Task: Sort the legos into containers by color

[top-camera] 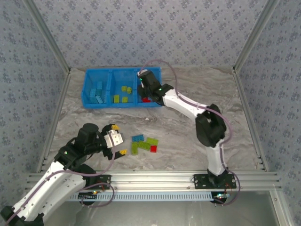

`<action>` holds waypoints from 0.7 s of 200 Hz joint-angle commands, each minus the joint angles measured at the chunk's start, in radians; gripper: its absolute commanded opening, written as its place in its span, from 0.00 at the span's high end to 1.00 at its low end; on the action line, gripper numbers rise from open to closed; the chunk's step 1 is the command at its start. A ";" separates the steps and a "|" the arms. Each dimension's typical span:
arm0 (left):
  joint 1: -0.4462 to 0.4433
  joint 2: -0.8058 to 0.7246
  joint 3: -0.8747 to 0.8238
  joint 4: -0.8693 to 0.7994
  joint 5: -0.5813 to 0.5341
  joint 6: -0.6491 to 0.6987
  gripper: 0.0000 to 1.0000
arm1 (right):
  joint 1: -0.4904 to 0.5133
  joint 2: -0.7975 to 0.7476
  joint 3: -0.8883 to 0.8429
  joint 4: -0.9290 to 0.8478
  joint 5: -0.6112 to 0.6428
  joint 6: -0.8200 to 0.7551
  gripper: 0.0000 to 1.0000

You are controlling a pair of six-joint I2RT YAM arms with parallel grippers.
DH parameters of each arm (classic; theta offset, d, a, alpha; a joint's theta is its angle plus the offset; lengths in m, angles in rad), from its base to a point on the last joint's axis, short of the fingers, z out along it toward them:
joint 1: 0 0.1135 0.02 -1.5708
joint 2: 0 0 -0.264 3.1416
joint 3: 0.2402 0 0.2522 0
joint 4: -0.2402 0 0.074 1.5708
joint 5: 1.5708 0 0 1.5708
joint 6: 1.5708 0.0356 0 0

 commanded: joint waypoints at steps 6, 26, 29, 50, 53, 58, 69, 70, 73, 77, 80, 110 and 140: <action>0.005 0.001 -0.011 0.025 0.014 -0.016 0.01 | -0.032 0.109 0.158 -0.153 0.089 -0.056 0.72; 0.006 0.008 -0.011 0.027 0.016 -0.018 0.01 | -0.046 0.122 0.185 -0.162 0.066 -0.059 0.61; 0.005 0.010 -0.011 0.026 0.014 -0.018 0.01 | -0.047 0.122 0.188 -0.164 0.064 -0.058 0.59; 0.006 0.020 -0.011 0.023 0.007 -0.019 0.01 | -0.051 0.106 0.200 -0.184 0.067 -0.056 0.52; 0.007 0.022 -0.011 0.023 0.006 -0.019 0.01 | -0.051 0.102 0.199 -0.185 0.066 -0.056 0.52; 0.006 0.025 -0.011 0.023 0.002 -0.020 0.01 | -0.051 0.093 0.195 -0.187 0.065 -0.056 0.52; 0.006 0.033 -0.011 0.023 -0.002 -0.022 0.01 | -0.051 0.069 0.177 -0.182 0.060 -0.055 0.52; 0.006 0.034 -0.011 0.024 -0.002 -0.021 0.01 | -0.051 0.065 0.175 -0.182 0.059 -0.054 0.52; 0.006 0.036 -0.011 0.023 -0.003 -0.022 0.01 | -0.051 0.057 0.169 -0.181 0.057 -0.054 0.52; 0.005 0.039 -0.011 0.023 -0.005 -0.022 0.01 | -0.051 0.045 0.161 -0.178 0.055 -0.053 0.52; 0.006 0.040 -0.011 0.024 -0.007 -0.024 0.01 | -0.051 0.035 0.152 -0.175 0.052 -0.052 0.52; 0.011 0.045 0.004 0.094 -0.076 -0.181 0.01 | -0.049 -0.114 0.011 -0.128 0.021 -0.019 0.51; 0.011 0.100 0.108 0.154 -0.300 -0.572 0.01 | -0.045 -0.344 -0.240 -0.037 -0.052 0.055 0.42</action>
